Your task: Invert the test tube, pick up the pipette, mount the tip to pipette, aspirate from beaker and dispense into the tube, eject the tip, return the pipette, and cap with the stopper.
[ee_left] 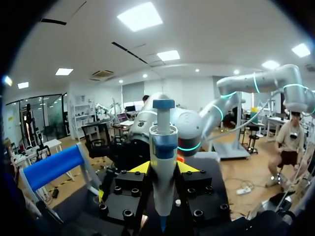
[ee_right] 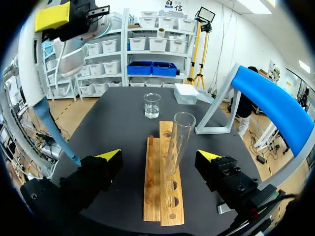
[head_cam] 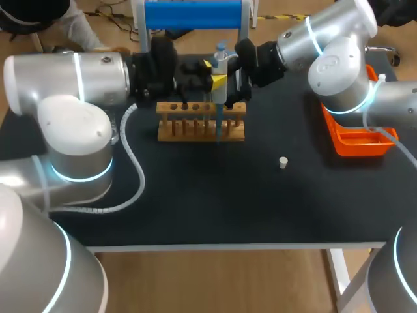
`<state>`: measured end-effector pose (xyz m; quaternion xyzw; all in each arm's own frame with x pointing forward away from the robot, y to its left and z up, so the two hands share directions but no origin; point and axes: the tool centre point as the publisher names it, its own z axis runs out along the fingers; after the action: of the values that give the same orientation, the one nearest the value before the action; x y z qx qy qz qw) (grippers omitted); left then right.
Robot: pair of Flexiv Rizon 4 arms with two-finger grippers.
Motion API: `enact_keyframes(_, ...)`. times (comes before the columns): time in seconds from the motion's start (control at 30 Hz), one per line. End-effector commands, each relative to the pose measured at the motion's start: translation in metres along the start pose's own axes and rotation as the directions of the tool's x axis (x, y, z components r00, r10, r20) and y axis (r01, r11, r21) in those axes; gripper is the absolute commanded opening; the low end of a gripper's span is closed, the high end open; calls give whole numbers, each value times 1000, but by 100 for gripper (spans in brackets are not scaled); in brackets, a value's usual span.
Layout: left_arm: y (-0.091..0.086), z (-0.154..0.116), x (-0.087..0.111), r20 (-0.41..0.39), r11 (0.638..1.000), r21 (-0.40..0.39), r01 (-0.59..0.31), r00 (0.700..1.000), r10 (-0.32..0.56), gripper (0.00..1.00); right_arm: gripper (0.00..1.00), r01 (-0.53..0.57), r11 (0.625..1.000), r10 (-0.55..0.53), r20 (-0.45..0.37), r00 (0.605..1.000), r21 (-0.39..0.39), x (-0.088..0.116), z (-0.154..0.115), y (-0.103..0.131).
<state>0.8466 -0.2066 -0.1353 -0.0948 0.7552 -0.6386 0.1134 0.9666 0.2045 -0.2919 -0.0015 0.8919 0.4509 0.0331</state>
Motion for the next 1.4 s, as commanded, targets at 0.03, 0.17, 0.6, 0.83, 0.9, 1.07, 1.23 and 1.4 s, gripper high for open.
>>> enact_keyframes(0.03,9,3,2,-24,994,112,3,1000,0,0,100,0,1000,0,-2,1000,1,0,0,0)
enact_keyframes(0.17,9,4,3,-34,995,102,-4,999,7,0,100,0,1000,0,-2,1000,1,0,0,0)
enact_keyframes(0.6,9,-14,11,-4,999,32,-21,1000,21,0,100,0,1000,0,-2,1000,1,0,0,0)
enact_keyframes(0.83,11,-19,15,-21,999,-45,-1,1000,0,0,100,0,1000,0,-2,1000,1,0,0,0)
enact_keyframes(0.9,13,-17,15,-49,995,-96,11,999,-16,0,100,0,1000,0,-2,1000,1,0,0,0)
enact_keyframes(1.07,14,-10,15,-89,990,-140,13,996,-25,0,100,0,1000,0,-2,1000,1,0,0,0)
enact_keyframes(1.23,13,-7,14,-98,990,-141,2,995,-16,0,100,0,1000,0,-2,1000,1,0,0,0)
enact_keyframes(1.4,12,-7,14,-94,990,-138,-2,995,-12,0,100,0,1000,0,-2,1000,1,0,0,0)
